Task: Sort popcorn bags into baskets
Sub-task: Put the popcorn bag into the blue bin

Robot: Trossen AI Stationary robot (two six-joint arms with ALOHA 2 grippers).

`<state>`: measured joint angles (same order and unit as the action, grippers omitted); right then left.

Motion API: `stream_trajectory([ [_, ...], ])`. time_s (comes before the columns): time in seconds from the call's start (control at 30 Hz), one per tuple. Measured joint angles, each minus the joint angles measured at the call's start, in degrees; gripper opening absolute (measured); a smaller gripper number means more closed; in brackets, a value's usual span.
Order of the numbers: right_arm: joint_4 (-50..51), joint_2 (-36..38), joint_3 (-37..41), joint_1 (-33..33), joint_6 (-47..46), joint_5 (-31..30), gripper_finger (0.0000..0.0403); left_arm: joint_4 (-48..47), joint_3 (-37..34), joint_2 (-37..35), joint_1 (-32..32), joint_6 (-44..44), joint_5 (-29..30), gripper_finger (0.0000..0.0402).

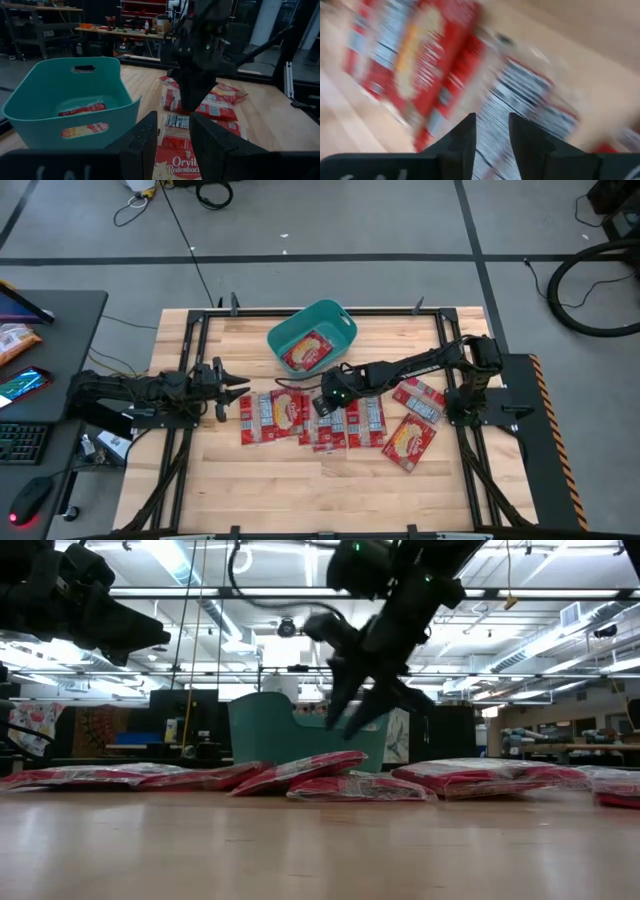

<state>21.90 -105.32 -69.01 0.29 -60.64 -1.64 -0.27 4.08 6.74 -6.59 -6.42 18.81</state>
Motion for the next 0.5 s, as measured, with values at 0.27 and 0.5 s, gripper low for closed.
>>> stream_trajectory([
  [0.27, 12.19, 1.45, 0.02, -2.62, -0.17, 8.81, 0.0187, -0.02, 0.01, 0.0, -0.01, -0.37, 0.0, 0.0119],
  [0.5, 28.64, 6.14, 0.0, -2.29, -6.9, 9.42, 0.0215, -0.02, 0.01, 0.0, -0.01, -0.26, 0.0, 0.0119],
])
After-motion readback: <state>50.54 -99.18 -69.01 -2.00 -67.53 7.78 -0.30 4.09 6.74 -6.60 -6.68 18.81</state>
